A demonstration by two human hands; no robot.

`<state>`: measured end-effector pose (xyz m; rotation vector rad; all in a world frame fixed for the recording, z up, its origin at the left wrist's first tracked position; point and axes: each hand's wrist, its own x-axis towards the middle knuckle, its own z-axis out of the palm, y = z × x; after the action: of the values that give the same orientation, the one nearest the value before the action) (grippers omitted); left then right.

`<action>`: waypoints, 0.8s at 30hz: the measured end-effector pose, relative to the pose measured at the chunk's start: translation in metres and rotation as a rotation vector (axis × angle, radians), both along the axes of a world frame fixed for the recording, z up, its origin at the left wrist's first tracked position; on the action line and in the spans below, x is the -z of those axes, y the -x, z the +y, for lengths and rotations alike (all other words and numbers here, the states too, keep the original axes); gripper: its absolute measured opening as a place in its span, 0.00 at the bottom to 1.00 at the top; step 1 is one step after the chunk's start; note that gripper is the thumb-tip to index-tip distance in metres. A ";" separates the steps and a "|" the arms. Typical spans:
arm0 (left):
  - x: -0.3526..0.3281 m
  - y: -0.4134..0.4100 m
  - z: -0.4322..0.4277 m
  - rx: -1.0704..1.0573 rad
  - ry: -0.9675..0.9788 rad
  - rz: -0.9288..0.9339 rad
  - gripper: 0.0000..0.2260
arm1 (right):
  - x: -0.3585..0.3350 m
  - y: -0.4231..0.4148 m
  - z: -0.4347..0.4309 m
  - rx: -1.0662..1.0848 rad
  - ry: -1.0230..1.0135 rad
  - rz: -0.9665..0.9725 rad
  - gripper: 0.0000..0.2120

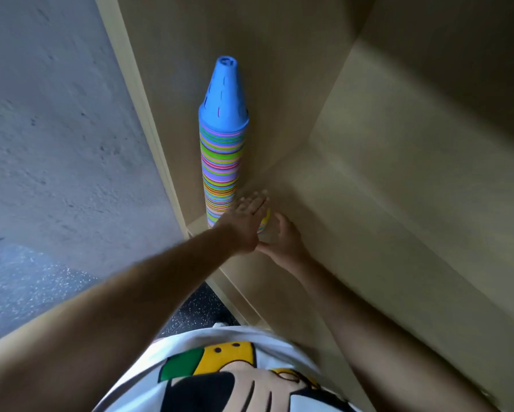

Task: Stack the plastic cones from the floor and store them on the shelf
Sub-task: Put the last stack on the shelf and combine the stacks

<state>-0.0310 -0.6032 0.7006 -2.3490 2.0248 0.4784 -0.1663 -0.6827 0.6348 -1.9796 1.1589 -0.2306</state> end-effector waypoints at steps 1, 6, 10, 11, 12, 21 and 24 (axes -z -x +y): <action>0.004 0.000 0.000 -0.007 -0.002 -0.006 0.40 | 0.006 0.000 -0.001 0.013 -0.023 0.014 0.51; 0.022 0.002 0.022 -0.050 0.106 0.051 0.37 | 0.033 -0.005 -0.009 0.095 -0.238 0.001 0.56; 0.041 -0.006 0.050 -0.041 0.288 0.012 0.35 | 0.049 -0.025 -0.009 0.140 -0.375 -0.121 0.49; 0.044 -0.009 0.054 -0.037 0.280 0.022 0.35 | 0.053 -0.031 -0.009 0.168 -0.422 -0.184 0.47; 0.045 -0.013 0.056 -0.033 0.276 0.032 0.35 | 0.056 -0.037 -0.010 0.189 -0.467 -0.245 0.48; 0.035 -0.013 0.044 -0.003 0.357 0.213 0.33 | 0.054 -0.046 -0.008 0.121 -0.495 -0.441 0.34; 0.014 -0.006 0.039 0.085 0.415 0.232 0.32 | 0.032 -0.035 0.003 0.150 -0.480 -0.492 0.35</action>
<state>-0.0247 -0.5640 0.6869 -2.5078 2.5346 0.3718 -0.1308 -0.6801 0.6028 -1.3194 0.9299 -0.4440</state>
